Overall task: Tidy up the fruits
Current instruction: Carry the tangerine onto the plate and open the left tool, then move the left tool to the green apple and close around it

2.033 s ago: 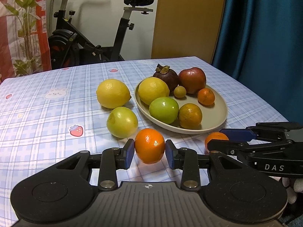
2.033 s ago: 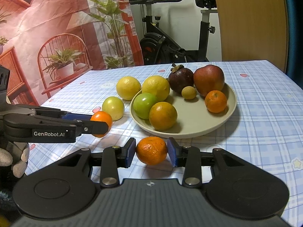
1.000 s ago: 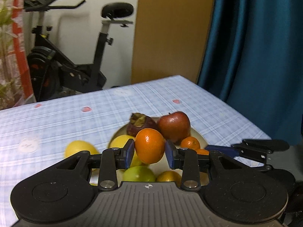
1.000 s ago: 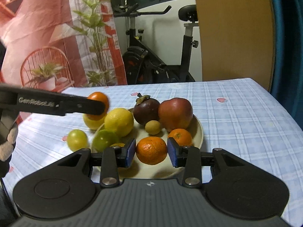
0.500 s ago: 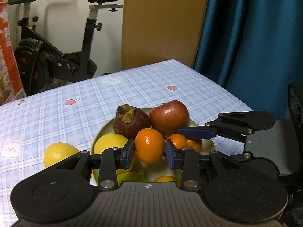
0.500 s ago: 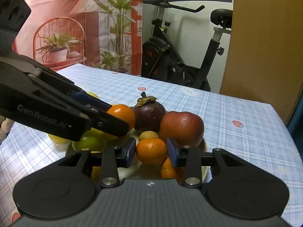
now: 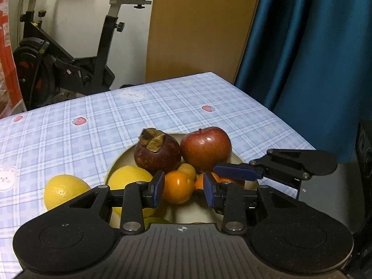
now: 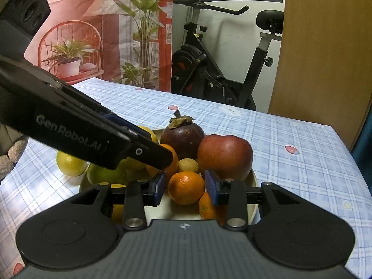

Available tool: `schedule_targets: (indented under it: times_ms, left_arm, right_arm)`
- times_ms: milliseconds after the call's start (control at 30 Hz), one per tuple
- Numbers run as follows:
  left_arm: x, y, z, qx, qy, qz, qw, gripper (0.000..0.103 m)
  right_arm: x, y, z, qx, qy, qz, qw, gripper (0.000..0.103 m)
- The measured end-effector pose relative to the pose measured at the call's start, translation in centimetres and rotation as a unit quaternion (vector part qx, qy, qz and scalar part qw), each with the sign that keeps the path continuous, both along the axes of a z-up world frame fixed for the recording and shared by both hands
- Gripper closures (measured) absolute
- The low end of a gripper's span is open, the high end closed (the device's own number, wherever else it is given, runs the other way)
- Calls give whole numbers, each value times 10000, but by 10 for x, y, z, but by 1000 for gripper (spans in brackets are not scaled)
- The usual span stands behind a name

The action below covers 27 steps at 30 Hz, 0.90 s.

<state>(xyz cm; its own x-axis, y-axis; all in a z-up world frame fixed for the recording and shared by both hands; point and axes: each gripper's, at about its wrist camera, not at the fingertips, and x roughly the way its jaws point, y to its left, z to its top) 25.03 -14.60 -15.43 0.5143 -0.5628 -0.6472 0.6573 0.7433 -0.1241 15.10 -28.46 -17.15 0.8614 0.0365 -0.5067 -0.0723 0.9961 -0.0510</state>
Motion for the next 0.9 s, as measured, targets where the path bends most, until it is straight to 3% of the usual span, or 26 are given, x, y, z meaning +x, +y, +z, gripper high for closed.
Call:
schedule_targets:
  times_ms: [333,467,567,900]
  left_arm:
    - [-10,18,14,-129,-186,79,9997,64]
    - [-17,27,22,-179,-292,123,9993,57]
    - [-22,34,26,-220,-371,130,9990,57]
    - [-22,69,33,-291,-465,407,9977,57]
  right_arm:
    - [-11,2,13,378,56,-289,9989,63]
    - [-16,3,19,619,95,-411,9972,63]
    - [-19,7,24,727,111,-453,9963,63]
    - [-23,31,32,774,46,-307,9965,63]
